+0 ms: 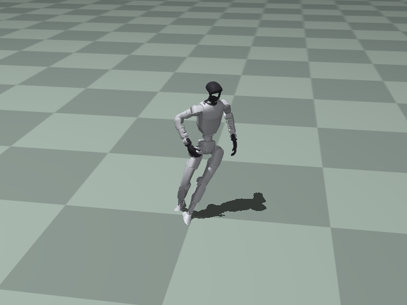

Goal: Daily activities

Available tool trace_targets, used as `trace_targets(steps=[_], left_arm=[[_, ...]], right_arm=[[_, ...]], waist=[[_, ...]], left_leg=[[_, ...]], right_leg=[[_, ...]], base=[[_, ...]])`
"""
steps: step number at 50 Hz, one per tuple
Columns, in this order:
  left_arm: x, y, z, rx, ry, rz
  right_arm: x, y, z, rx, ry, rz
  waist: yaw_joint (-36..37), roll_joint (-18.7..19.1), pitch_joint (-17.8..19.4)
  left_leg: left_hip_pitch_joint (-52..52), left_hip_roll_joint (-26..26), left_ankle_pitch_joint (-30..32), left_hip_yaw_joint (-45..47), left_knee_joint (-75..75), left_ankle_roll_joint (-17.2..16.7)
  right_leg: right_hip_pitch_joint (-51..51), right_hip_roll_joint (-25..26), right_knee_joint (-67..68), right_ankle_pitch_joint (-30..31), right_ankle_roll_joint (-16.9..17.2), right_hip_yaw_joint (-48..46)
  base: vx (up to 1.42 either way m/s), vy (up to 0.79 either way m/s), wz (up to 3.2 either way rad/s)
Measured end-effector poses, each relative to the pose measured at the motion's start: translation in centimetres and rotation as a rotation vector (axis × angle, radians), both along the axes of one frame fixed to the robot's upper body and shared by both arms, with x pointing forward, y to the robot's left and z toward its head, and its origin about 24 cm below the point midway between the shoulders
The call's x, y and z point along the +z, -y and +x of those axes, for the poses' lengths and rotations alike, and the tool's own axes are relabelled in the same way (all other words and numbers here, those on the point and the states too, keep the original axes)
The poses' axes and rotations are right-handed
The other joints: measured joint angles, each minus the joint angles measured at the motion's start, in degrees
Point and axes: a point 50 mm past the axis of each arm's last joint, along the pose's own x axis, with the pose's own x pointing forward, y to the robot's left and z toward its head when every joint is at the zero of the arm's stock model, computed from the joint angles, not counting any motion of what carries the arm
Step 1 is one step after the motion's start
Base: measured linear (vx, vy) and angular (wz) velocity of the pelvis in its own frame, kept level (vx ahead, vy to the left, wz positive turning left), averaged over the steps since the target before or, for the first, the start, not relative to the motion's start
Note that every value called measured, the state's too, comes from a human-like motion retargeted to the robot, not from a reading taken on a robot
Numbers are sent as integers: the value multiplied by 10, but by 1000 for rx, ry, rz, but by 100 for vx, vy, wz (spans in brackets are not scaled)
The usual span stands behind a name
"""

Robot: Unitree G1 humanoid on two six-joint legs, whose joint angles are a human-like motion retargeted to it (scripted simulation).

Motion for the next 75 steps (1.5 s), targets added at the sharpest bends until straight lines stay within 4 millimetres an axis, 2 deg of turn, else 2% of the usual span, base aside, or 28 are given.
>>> trace_targets(steps=[1, 2, 4, 8, 12, 22, 25, 28, 30, 31, 32, 33, 34, 35, 40, 45, 48, 50, 53, 54, 55, 58, 60, 62, 64, 68, 70, 75], left_arm=[[-3, 0, 3, 28, -2, 9], [-6, -1, 6, 55, -6, 20], [-10, -6, 11, 104, -16, 48], [-16, -16, 17, 183, -45, 83], [-21, -13, 21, 230, -64, 59], [-24, 19, 28, 322, -55, -143], [-26, 30, 24, 345, -71, -221], [-29, 40, 17, 366, -100, -286], [-30, 34, 7, 407, -124, -309], [-31, 34, 1, 420, -138, -320], [-33, 35, -3, 431, -150, -329], [-34, 37, -7, 435, -160, -337], [-35, 37, -10, 443, -167, -343], [-35, 38, -13, 454, -173, -347], [-39, 35, -29, 468, -205, -329], [-40, 27, -32, 411, -205, -240], [-36, 18, -17, 338, -159, -165], [-31, 13, 0, 273, -108, -116], [-18, 12, 36, 148, -2, -57], [-11, 14, 53, 95, 45, -43], [-3, 18, 72, 38, 96, -30], [18, 37, 106, -148, 202, -23], [33, 58, 128, -286, 271, -31], [48, 81, 145, -427, 327, -45], [59, 103, 154, -559, 362, -58], [79, 144, 161, -793, 409, -100], [86, 164, 158, -889, 421, -138], [102, 203, 143, -1053, 424, -276]], right_arm=[[2, 1, 0, -14, 5, 4], [3, 2, -1, -28, 7, 10], [4, 1, -3, -53, 1, 34], [7, -3, -8, -87, -18, 83], [11, 1, -7, -115, -20, 106], [7, -6, -10, -193, -93, 254], [3, -11, -12, -219, -130, 323], [-2, -14, -15, -255, -172, 386], [-11, -21, -18, -271, -222, 465], [-14, -24, -21, -281, -244, 489], [-17, -27, -24, -294, -263, 511], [-19, -29, -27, -314, -275, 528], [-21, -30, -29, -328, -287, 541], [-23, -32, -32, -341, -300, 554], [-33, -30, -39, -396, -332, 562], [-37, -23, -36, -390, -305, 490], [-32, -20, -28, -336, -249, 424], [-27, -18, -19, -278, -195, 365], [-12, -15, -2, -160, -80, 260], [-4, -14, 5, -118, -29, 218], [4, -13, 14, -76, 27, 172], [21, -11, 28, 42, 133, 78], [32, -11, 37, 111, 199, 16], [41, -11, 44, 164, 249, -36], [46, -12, 48, 213, 281, -76], [56, -14, 57, 287, 348, -141], [61, -16, 61, 308, 383, -161], [75, -21, 72, 321, 476, -178]], waist=[[-4, -23, 2], [-8, -42, 1], [-14, -61, -6], [-21, -55, -24], [-18, -42, -37], [9, -19, -45], [19, -25, -42], [26, -46, -41], [13, -40, -53], [14, -22, -60], [13, -8, -66], [9, -4, -68], [10, 2, -72], [14, 9, -77], [32, 38, -121], [29, 42, -158], [19, 33, -173], [10, 24, -182], [-10, 6, -190], [-21, -12, -194], [-35, -36, -198], [-68, -61, -200], [-99, -88, -198], [-133, -125, -204], [-157, -152, -214], [-188, -182, -231], [-195, -187, -236], [-193, -181, -243]], left_leg=[[-2, -37, 21, -9, 1, 0], [-4, -62, 39, -16, 1, 0], [-11, -64, 56, -20, -7, 0], [-24, -65, 70, -43, -9, 0], [-20, -65, 71, -74, -9, 0], [46, -65, 40, -141, -12, 0], [72, -64, -32, -199, -11, 0], [87, -54, -158, -272, 1, 0], [7, 35, -281, -182, 104, 0], [-93, 181, -333, 5, 234, 0], [-167, 297, -372, 154, 333, 15], [-191, 352, -381, 227, 370, 59], [-210, 385, -394, 265, 399, 80], [-227, 409, -408, 284, 424, 89], [-289, 479, -430, 301, 452, 82], [-311, 506, -442, 303, 446, 79], [-314, 507, -452, 301, 435, 80], [-312, 502, -457, 301, 423, 81], [-300, 487, -459, 301, 396, 82], [-279, 458, -444, 312, 349, 87], [-249, 417, -421, 327, 284, 94], [-227, 384, -421, 319, 255, 99], [-206, 337, -407, 306, 222, 102], [-187, 276, -379, 282, 176, 106], [-172, 234, -360, 262, 140, 108], [-130, 183, -315, 220, 44, 107], [-115, 173, -297, 197, 8, 103], [-116, 177, -301, 138, 6, 89]], right_leg=[[-69, 2, -3, -157, 16, 105], [-127, 3, 4, -271, 30, 187], [-196, 4, 45, -315, 45, 247], [-276, 36, 34, -318, 65, 312], [-295, 65, -7, -318, 71, 348], [-226, 68, -47, -381, 25, 312], [-204, 52, -62, -390, 18, 304], [-184, 10, -75, -400, 12, 295], [-159, 34, -106, -400, -13, 239], [-150, 61, -125, -379, -23, 191], [-142, 79, -137, -364, -29, 150], [-135, 77, -136, -361, -25, 122], [-131, 83, -140, -359, -23, 108], [-130, 94, -146, -357, -22, 101], [-126, 175, -235, -321, -31, 86], [-119, 223, -302, -285, -38, 87], [-122, 229, -305, -277, -44, 92], [-128, 224, -289, -276, -49, 95], [-147, 197, -225, -270, -58, 98], [-171, 156, -165, -269, -58, 102], [-204, 101, -88, -271, -57, 108], [-242, 28, 34, -172, -52, 130], [-292, 0, 105, -157, -19, 208], [-353, 12, 139, -246, 27, 327], [-388, 10, 169, -295, 44, 387], [-430, 2, 196, -319, 57, 440], [-440, 11, 183, -327, 60, 458], [-433, 55, 110, -330, 62, 500]], base=[[-49, -12, 214], [-22, -12, 189], [-4, -1, 123], [4, -2, 106], [10, -10, 96], [10, -17, 88], [4, -16, 59], [-2, -31, 83], [-23, -77, 233], [-42, -100, 336], [-37, -74, 336], [-21, -31, 237], [-7, -3, 135], [-3, -2, 65], [1, -3, 29], [3, 3, 26], [5, 9, 31], [8, 14, 42], [11, 19, 64], [15, 23, 104], [17, 26, 113], [16, 29, 123], [11, 20, 210], [11, 9, 252], [17, 8, 199], [20, 4, 157], [18, -2, 145], [18, -9, 130]])
